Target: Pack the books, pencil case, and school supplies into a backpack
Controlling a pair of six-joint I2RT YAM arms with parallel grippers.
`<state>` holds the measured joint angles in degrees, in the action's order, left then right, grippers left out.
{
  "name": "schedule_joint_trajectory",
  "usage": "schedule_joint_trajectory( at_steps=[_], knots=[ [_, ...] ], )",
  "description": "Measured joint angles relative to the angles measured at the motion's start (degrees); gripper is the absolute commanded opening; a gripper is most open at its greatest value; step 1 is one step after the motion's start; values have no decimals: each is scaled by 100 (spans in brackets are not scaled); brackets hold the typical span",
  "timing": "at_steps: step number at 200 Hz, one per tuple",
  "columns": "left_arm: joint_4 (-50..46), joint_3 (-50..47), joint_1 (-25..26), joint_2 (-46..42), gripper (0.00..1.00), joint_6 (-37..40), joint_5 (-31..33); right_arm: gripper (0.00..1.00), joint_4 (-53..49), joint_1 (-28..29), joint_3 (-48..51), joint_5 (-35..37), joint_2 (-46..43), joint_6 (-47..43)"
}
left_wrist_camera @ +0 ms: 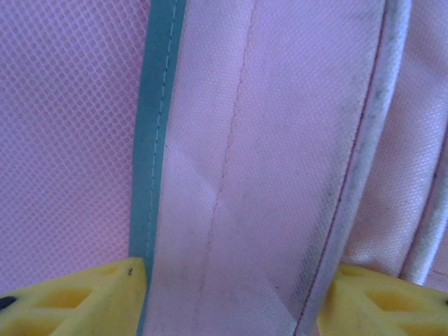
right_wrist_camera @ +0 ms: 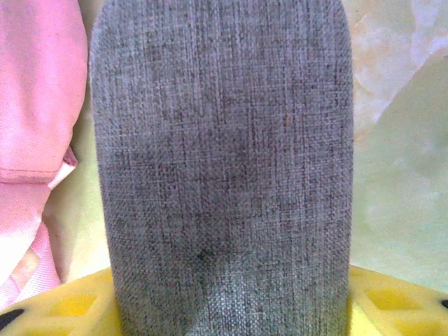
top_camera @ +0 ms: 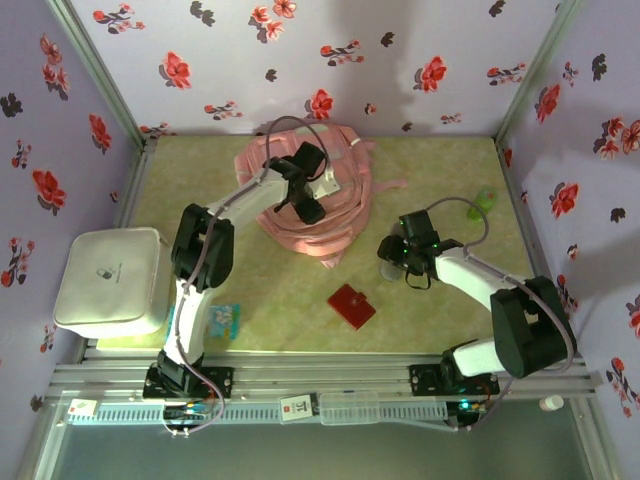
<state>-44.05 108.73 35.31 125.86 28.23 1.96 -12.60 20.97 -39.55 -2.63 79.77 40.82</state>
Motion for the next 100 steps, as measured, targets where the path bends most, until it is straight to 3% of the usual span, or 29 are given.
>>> schedule_joint_trajectory(
  at_steps=[84,100],
  knots=[
    [-76,0,188,-33,0,199,297,60,127,0,0,-59,68,149],
    [57,-192,188,-271,0,129,299,60,127,0,0,-57,66,184]
  ],
)
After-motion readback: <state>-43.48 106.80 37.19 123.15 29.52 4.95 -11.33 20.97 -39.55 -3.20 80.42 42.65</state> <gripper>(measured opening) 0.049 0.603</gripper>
